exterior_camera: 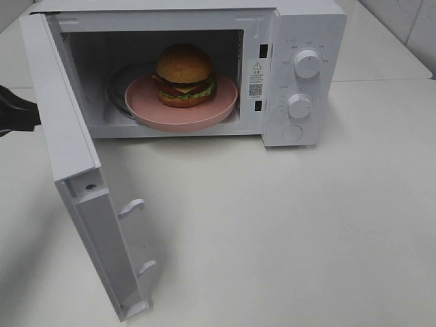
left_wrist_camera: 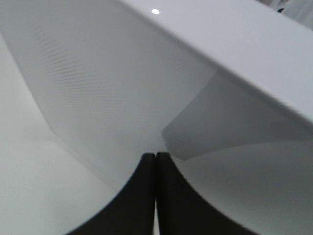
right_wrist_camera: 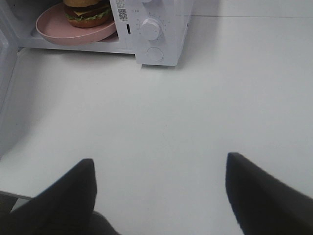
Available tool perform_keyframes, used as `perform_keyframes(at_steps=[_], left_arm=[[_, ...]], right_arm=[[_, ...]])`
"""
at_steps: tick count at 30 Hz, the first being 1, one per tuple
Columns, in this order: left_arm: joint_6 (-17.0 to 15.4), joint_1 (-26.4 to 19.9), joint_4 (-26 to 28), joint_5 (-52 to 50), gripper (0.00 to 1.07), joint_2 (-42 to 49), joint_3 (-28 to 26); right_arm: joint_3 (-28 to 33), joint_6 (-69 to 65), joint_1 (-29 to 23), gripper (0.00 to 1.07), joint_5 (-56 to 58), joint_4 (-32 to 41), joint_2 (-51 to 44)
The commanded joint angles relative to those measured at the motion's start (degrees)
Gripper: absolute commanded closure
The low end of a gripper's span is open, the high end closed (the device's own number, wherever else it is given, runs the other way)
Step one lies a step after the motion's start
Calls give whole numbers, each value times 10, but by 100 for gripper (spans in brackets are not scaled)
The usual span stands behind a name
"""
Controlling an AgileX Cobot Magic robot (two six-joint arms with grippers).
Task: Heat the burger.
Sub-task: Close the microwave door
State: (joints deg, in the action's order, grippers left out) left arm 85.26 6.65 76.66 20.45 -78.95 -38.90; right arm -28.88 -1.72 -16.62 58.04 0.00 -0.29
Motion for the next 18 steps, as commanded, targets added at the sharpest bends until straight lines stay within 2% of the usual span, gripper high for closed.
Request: perform_keyframes(at_steps=[1, 4, 18], left_arm=[[22, 28, 12, 5, 106, -17, -18], [22, 42, 16, 5, 106, -37, -40], [22, 48, 41, 28, 106, -86, -105]], right_arm=[[-1, 3, 3, 37, -7, 0, -15], [-1, 3, 3, 37, -7, 0, -15], [-1, 3, 3, 37, -7, 0, -15]])
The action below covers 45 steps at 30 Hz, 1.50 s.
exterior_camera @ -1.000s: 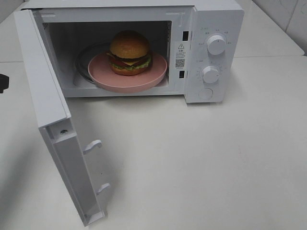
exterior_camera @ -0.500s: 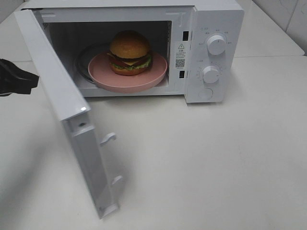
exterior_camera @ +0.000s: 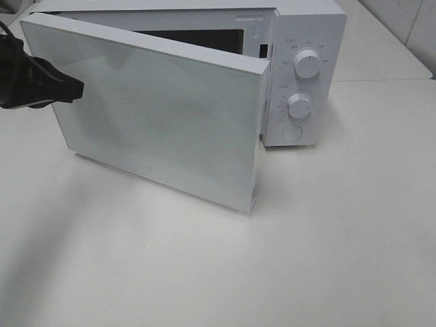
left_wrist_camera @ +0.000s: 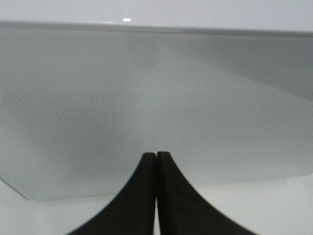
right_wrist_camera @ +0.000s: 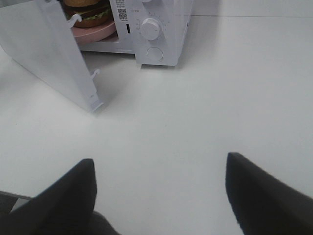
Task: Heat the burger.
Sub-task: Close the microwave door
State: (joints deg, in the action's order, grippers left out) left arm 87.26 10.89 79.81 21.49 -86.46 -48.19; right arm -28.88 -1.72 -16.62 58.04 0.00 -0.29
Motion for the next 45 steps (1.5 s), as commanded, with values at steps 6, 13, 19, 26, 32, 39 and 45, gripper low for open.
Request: perform_keyframes(at_steps=[6, 13, 19, 26, 32, 39, 45], left_arm=[[2, 25, 12, 26, 106, -36, -34], [2, 66, 12, 15, 106, -90, -87], [2, 105, 12, -24, 106, -124, -125], [0, 170, 12, -131, 106, -168, -176], [0, 195, 12, -155, 106, -194, -210], [0, 216, 12, -152, 106, -244, -272], [0, 226, 12, -151, 106, -277, -317]], right_arm=[[-1, 3, 3, 37, -7, 0, -15], [-1, 3, 3, 37, -7, 0, -15], [-1, 3, 3, 37, -7, 0, -15], [-1, 3, 3, 37, -7, 0, -15], [-1, 3, 3, 37, -7, 0, -15], [-1, 3, 3, 37, -7, 0, -15], [-1, 3, 3, 37, -7, 0, -15]])
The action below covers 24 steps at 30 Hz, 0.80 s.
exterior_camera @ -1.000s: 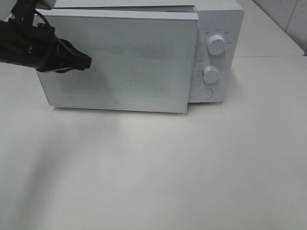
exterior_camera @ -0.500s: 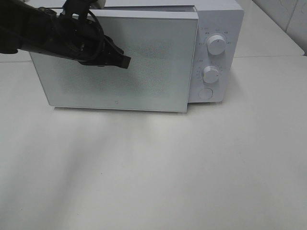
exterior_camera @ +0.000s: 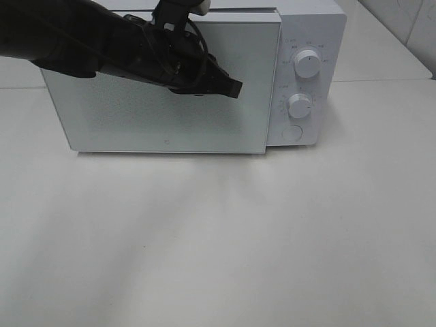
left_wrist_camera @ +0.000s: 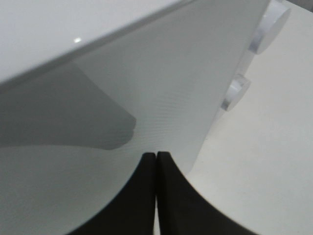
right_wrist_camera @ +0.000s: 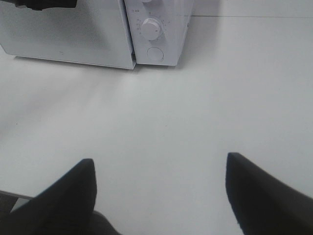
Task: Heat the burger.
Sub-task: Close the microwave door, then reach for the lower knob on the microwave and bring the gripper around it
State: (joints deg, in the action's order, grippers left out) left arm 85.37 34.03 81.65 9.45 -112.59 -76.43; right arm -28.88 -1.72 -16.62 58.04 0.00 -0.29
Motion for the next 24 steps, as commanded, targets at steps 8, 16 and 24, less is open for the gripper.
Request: perform_keyframes(at_steps=[8, 16, 24], left_arm=[[18, 1, -6, -21, 106, -54, -92], [18, 11, -16, 15, 106, -59, -101], [-34, 11, -78, 136, 106, -58, -101]], right_arm=[[-1, 3, 3, 37, -7, 0, -15], [-1, 3, 3, 37, -7, 0, -15], [-1, 3, 3, 37, -7, 0, -15]])
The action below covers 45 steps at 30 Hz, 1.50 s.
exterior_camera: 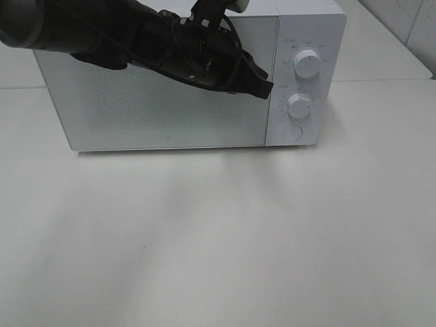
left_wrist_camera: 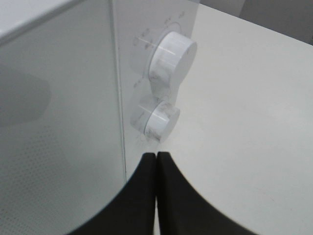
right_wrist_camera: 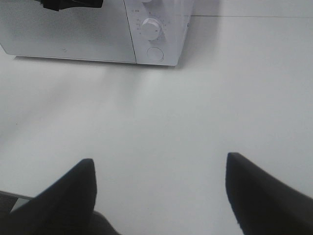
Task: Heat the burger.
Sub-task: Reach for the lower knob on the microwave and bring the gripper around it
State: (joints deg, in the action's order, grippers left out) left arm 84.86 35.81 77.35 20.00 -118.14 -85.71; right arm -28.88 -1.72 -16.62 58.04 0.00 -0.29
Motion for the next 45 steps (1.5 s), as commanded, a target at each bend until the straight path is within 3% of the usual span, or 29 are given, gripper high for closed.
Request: perform_keyframes(at_steps=[1, 2, 3, 4, 5, 6, 7, 8, 9, 10, 11, 12, 13, 14, 15, 16, 17, 18, 19, 20, 21, 22, 25, 29, 35, 39, 43, 45], left_arm=[[-51, -7, -58, 48, 106, -2, -9], [-97, -7, -108, 78, 106, -2, -9], [-97, -7, -108, 78, 106, -2, -9], [-149, -7, -172, 105, 106, -2, -9], [-149, -7, -172, 105, 106, -2, -9], [-180, -7, -205, 117, 106, 1, -9], [-249, -7, -266, 134, 106, 5, -9], [-249, -7, -266, 134, 106, 5, -9], [-316, -7, -325, 150, 106, 11, -8], [-316, -7, -325, 150, 106, 11, -8], [-355, -7, -359, 158, 106, 17, -8], [-433, -7, -429, 175, 106, 28, -8], [-433, -7, -429, 175, 106, 28, -8], [-527, -7, -487, 194, 106, 44, -8], [-527, -7, -487, 194, 106, 44, -8], [-581, -7, -519, 206, 106, 52, -8], [-675, -7, -576, 231, 106, 70, -8], [-675, -7, -576, 231, 106, 70, -8], [-740, -7, -643, 268, 106, 89, -8], [-769, -7, -676, 289, 106, 100, -8], [-769, -7, -676, 289, 106, 100, -8], [-809, -7, -725, 331, 106, 123, -8], [-829, -11, -773, 389, 106, 151, -8], [-836, -29, -773, 431, 106, 176, -6], [-836, -99, -737, 473, 106, 233, 28], [-853, -151, -731, 482, 106, 304, 90], [-859, -165, -733, 481, 106, 360, 136], [-867, -165, -740, 477, 106, 422, 187]], right_arm=[[-1, 3, 3, 37, -7, 0, -15], [-1, 3, 3, 37, -7, 0, -15], [-1, 3, 3, 37, -7, 0, -15], [-1, 3, 3, 37, -7, 0, -15], [-1, 3, 3, 37, -7, 0, -15], [-1, 3, 3, 37, -7, 0, -15], [-1, 3, 3, 37, -7, 0, -15], [-1, 3, 3, 37, -7, 0, -15], [-1, 3, 3, 37, -7, 0, -15], [-1, 3, 3, 37, -7, 0, -15], [-1, 3, 3, 37, -7, 0, -15], [-1, 3, 3, 37, -7, 0, -15], [-1, 3, 3, 37, -7, 0, -15], [-1, 3, 3, 37, -7, 0, -15], [-1, 3, 3, 37, -7, 0, -15], [-1, 3, 3, 37, -7, 0, -15], [-1, 3, 3, 37, -7, 0, -15], [-1, 3, 3, 37, -7, 0, -15], [-1, 3, 3, 37, -7, 0, -15], [-1, 3, 3, 37, -7, 0, -15], [-1, 3, 3, 37, -7, 0, -15], [-1, 3, 3, 37, -7, 0, -15], [-1, 3, 3, 37, -7, 0, -15], [-1, 3, 3, 37, -7, 0, -15], [-1, 3, 3, 37, -7, 0, -15], [-1, 3, 3, 37, -7, 0, -15], [-1, 3, 3, 37, -7, 0, -15], [-1, 3, 3, 37, -7, 0, -15]])
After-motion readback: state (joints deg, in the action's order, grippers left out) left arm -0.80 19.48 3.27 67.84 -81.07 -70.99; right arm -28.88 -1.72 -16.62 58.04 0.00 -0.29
